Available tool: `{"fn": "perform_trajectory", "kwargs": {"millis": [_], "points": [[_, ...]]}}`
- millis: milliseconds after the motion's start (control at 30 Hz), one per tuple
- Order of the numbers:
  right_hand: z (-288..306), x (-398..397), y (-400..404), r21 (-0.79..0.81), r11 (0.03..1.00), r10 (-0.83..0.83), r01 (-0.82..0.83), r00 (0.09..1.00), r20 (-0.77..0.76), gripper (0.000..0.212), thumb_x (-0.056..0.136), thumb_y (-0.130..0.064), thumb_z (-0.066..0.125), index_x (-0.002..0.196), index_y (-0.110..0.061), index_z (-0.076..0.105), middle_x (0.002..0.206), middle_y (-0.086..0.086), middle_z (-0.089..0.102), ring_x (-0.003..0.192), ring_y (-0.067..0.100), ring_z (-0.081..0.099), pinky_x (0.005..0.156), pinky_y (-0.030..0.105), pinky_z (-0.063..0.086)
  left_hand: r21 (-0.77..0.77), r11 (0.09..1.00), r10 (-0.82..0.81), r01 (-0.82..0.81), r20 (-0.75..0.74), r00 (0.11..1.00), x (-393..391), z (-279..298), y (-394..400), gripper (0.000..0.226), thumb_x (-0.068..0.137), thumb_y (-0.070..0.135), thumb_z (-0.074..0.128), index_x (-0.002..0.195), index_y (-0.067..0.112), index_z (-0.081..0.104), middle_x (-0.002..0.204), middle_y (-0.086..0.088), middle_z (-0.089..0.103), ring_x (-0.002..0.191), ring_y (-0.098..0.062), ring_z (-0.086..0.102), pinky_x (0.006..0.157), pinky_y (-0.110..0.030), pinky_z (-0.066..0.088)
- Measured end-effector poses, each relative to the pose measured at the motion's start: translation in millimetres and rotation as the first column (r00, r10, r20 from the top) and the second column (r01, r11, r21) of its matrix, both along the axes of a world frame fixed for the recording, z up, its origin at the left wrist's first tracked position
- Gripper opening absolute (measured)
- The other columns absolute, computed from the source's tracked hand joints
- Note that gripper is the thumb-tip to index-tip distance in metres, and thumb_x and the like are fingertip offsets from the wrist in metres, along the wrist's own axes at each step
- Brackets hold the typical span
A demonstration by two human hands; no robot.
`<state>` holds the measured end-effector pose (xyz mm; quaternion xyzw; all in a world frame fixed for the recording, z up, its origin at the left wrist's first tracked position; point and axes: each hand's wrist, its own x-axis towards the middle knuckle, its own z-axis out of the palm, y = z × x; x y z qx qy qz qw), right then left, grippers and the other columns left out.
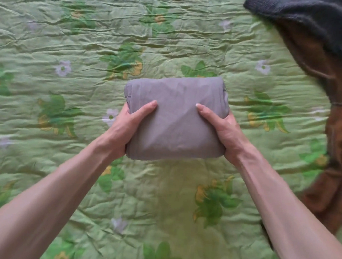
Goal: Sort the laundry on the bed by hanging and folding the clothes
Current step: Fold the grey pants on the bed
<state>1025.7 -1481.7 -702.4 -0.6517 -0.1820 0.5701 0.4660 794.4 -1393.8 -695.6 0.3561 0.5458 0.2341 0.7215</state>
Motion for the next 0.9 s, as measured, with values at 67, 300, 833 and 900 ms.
{"fn": "perform_trajectory", "kwargs": {"millis": [67,300,833,900], "points": [[32.7,-6.6,-11.2,0.015,0.999,-0.048,0.048,0.999,-0.024,0.062,0.081,-0.037,0.088,0.134,-0.017,0.063,0.118,0.0,0.078,0.109,0.018,0.074,0.087,0.033,0.061,0.019,1.0,-0.008,0.008,0.013,1.0,-1.3,30.4,-11.2,0.056,0.084,0.043,0.08,0.134,0.028,0.057,0.12,0.0,0.078,0.107,-0.019,0.076,0.077,-0.031,0.062],[207.0,-31.7,-75.1,-0.03,0.989,-0.145,0.142,0.976,-0.165,0.049,0.087,-0.033,0.083,0.127,-0.008,0.07,0.12,0.008,0.077,0.112,0.025,0.073,0.094,0.041,0.061,0.131,0.991,-0.048,0.043,0.031,0.998,-11.4,192.5,-51.9,0.06,0.086,0.04,0.079,0.138,0.021,0.055,0.12,0.001,0.077,0.106,-0.016,0.075,0.081,-0.029,0.061],[436.4,-87.5,-257.1,0.119,0.769,-0.628,0.628,0.777,-0.042,0.047,0.079,-0.043,0.087,0.115,-0.014,0.08,0.113,0.01,0.079,0.105,0.027,0.076,0.088,0.044,0.063,-0.009,0.912,-0.39,0.411,0.294,0.872,3.0,422.9,-159.6,0.054,0.082,0.028,0.081,0.132,0.014,0.065,0.107,-0.012,0.077,0.085,-0.025,0.076,0.067,-0.035,0.062],[451.8,-87.5,-277.6,0.134,0.741,-0.663,0.658,0.749,-0.012,0.056,0.079,-0.056,0.083,0.122,-0.02,0.077,0.118,0.005,0.078,0.109,0.024,0.075,0.092,0.042,0.061,0.009,0.885,-0.448,0.465,0.286,0.847,14.8,437.5,-172.3,0.058,0.081,0.029,0.082,0.133,0.011,0.065,0.107,-0.014,0.076,0.085,-0.027,0.075,0.066,-0.036,0.062]]}}
